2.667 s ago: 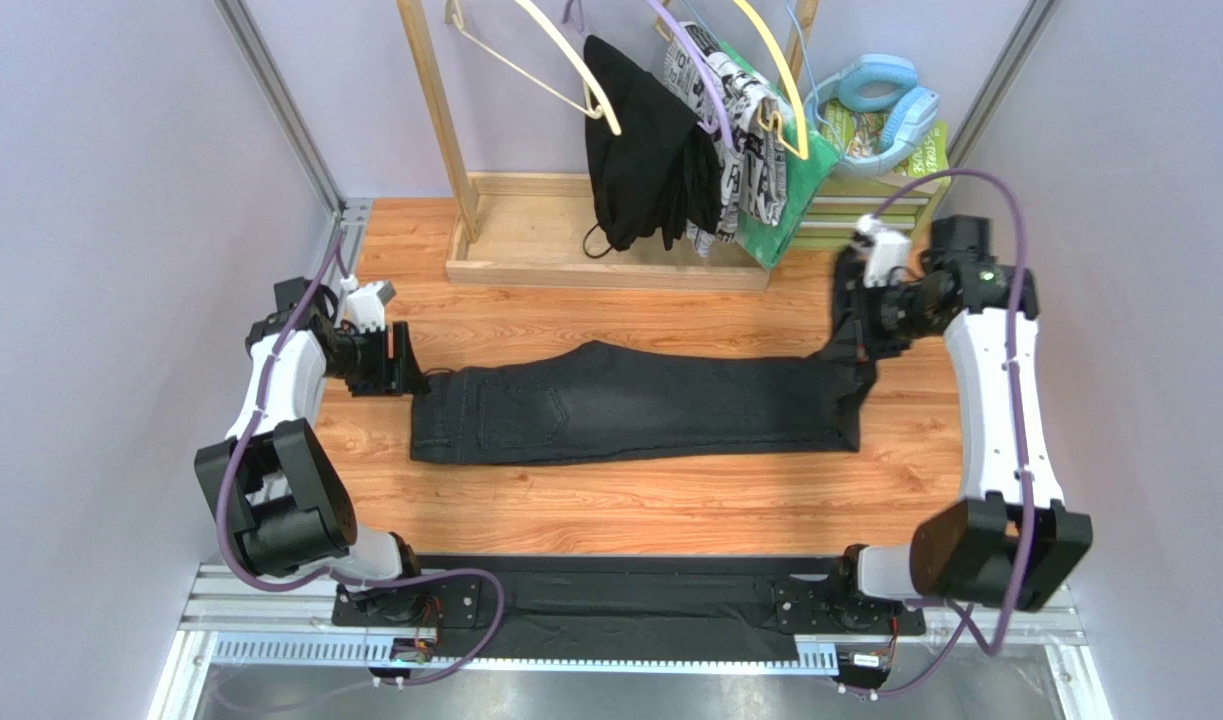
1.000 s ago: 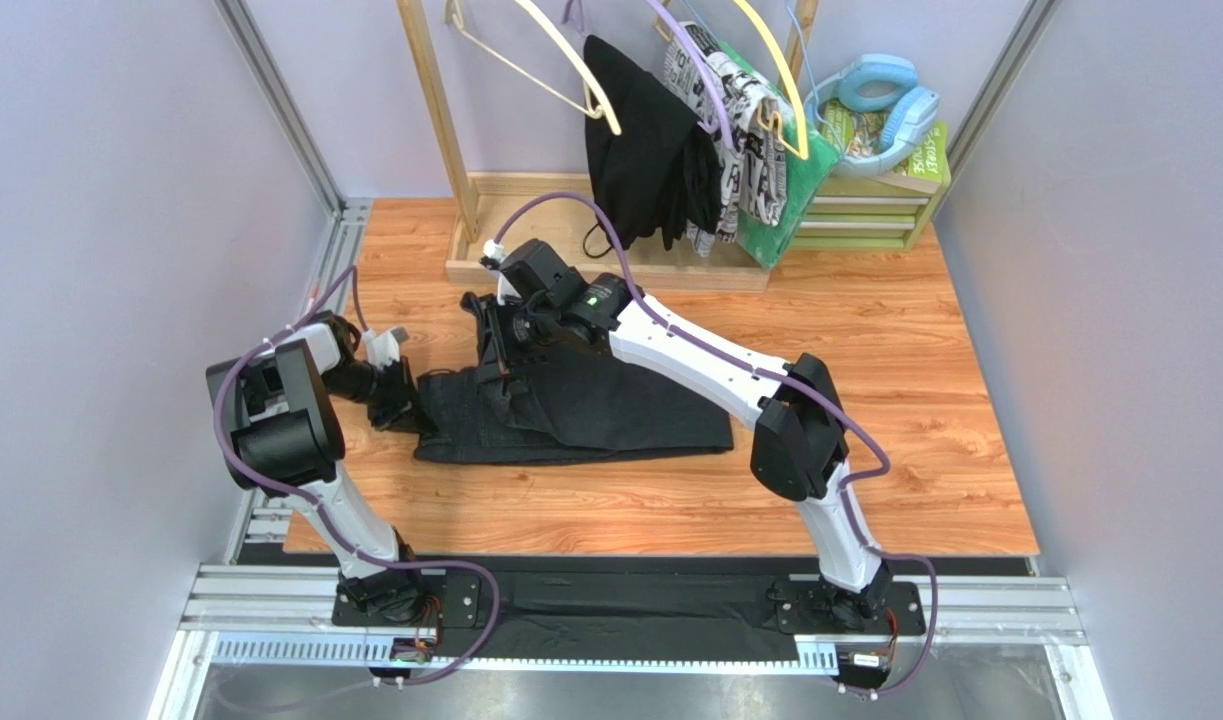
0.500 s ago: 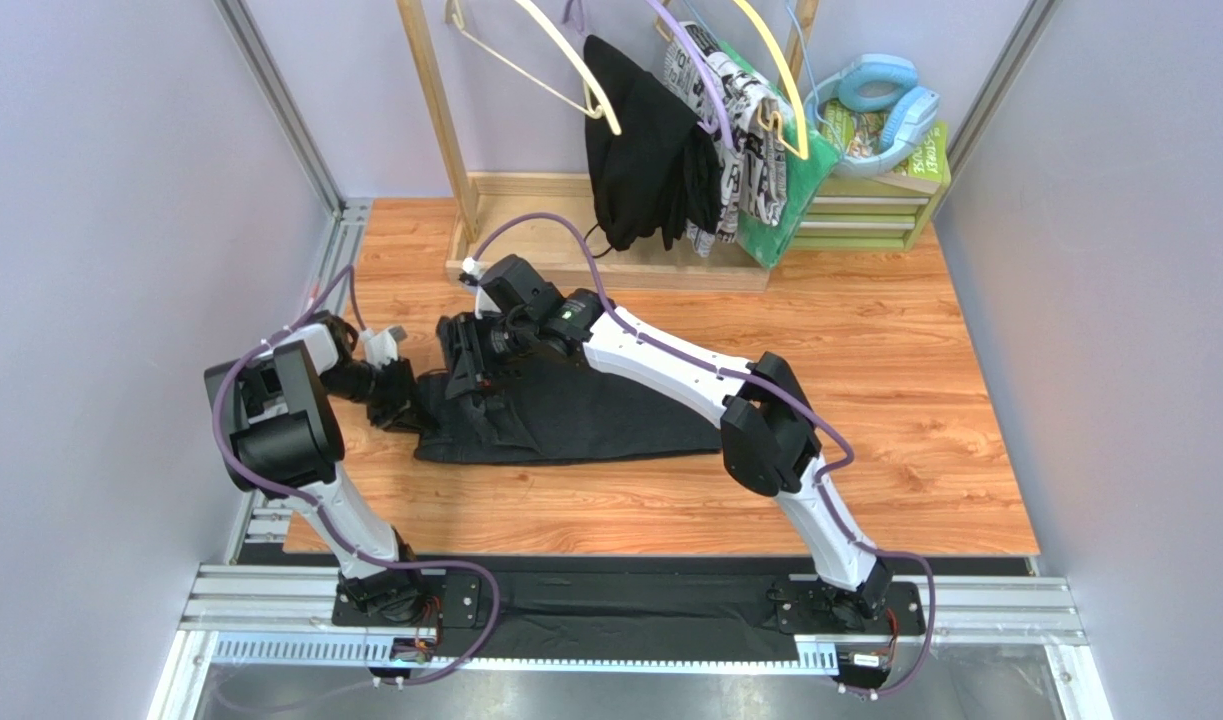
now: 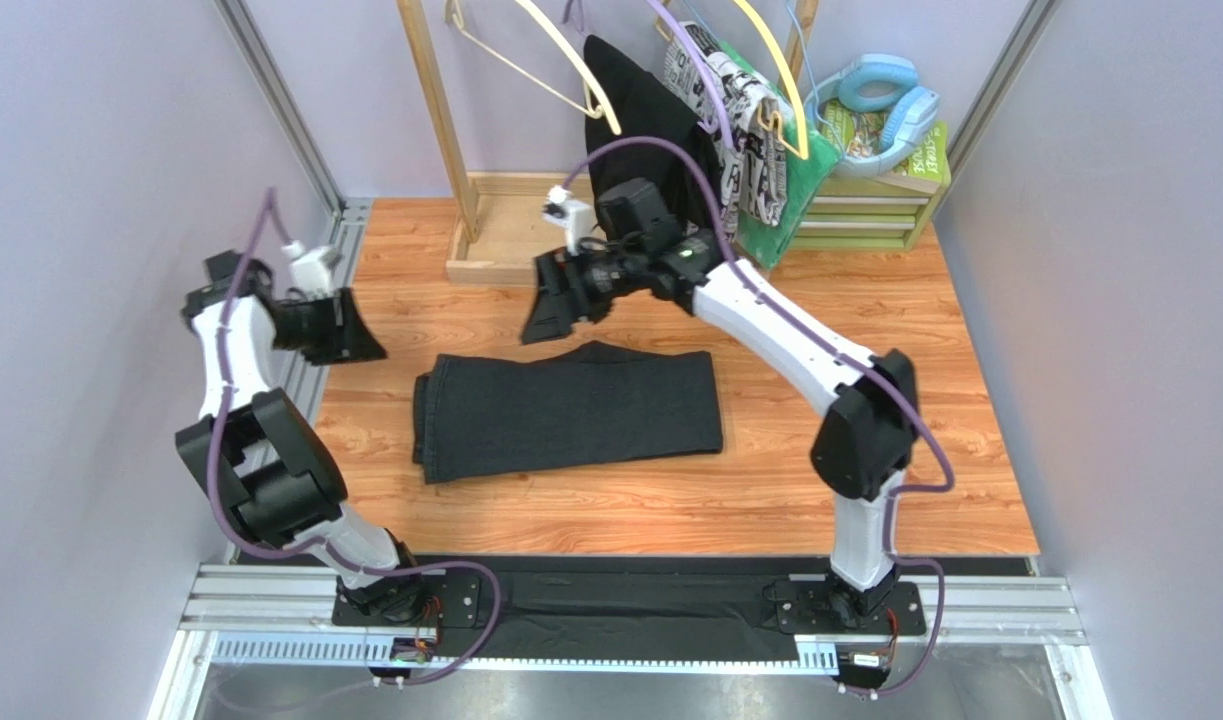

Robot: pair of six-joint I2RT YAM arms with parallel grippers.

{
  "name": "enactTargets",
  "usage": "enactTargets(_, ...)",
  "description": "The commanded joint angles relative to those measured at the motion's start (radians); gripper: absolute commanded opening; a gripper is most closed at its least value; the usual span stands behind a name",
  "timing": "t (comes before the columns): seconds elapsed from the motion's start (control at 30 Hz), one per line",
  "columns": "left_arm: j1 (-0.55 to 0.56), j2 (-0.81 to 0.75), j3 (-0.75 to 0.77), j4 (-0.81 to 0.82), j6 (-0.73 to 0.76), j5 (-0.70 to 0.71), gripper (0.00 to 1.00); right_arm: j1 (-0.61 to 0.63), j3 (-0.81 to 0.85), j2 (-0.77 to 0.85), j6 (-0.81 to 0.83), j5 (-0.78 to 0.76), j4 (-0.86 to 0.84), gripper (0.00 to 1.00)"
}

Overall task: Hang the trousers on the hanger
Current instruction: Fold the trousers

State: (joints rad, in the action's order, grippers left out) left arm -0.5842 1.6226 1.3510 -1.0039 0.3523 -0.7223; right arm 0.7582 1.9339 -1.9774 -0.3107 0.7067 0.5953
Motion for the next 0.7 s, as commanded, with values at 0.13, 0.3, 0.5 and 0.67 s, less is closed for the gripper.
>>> enactTargets(0.13, 0.296, -0.109, -0.18, -0.024, 0.119, 0.093, 0.53, -0.181, -0.375, 0.147, 0.358, -0.131, 0.261, 0.66)
enactTargets(0.3, 0.392, -0.029, -0.201, 0.007, 0.111, 0.112, 0.48, -0.267, -0.473, 0.105, 0.395, -0.185, 0.258, 0.59)
enactTargets(0.5, 0.432, 0.126, -0.178, 0.073, 0.039, 0.346, 0.42, -0.349, -0.472, -0.076, 0.44, -0.252, 0.302, 0.73)
enactTargets(0.67, 0.437, 0.161, -0.147, 0.06, 0.025, 0.366, 0.42, -0.393, -0.523, -0.072, 0.505, -0.325, 0.331, 0.76)
